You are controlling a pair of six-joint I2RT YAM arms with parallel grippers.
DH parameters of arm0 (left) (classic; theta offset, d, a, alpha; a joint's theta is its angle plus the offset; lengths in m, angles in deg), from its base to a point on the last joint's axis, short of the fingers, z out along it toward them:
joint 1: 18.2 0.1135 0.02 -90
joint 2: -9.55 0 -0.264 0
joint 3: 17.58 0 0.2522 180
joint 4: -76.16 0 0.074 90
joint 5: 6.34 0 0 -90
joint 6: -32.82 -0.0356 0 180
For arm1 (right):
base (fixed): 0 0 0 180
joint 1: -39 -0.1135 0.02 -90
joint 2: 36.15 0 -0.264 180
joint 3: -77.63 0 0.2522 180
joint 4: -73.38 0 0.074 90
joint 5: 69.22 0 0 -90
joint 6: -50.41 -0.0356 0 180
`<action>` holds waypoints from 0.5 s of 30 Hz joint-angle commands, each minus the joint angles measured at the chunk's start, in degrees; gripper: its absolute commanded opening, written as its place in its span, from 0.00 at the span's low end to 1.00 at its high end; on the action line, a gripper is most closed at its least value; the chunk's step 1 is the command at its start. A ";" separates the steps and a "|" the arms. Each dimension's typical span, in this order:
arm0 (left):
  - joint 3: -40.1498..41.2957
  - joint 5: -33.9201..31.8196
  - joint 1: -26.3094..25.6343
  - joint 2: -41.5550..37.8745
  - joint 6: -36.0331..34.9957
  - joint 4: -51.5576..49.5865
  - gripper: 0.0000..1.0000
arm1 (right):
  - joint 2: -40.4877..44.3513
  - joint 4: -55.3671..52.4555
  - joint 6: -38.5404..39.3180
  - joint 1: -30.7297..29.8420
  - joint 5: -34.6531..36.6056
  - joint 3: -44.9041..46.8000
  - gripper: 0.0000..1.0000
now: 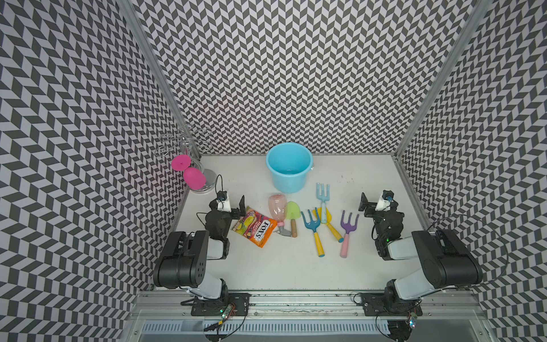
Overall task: Organize the gardening tools
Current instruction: Pick up the gardening tool from the center of the board.
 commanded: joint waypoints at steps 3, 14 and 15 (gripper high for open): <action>-2.90 -2.57 -0.44 -0.25 0.81 -3.36 1.00 | 0.01 3.30 0.25 -0.34 1.50 -0.82 1.00; -29.44 -3.69 2.29 -3.50 1.31 -36.03 1.00 | 9.31 -43.69 -14.87 0.56 -2.45 -27.82 0.99; -30.00 -3.69 3.49 -3.43 1.31 -35.12 1.00 | 9.97 -46.18 -18.06 0.76 -4.71 -29.84 1.00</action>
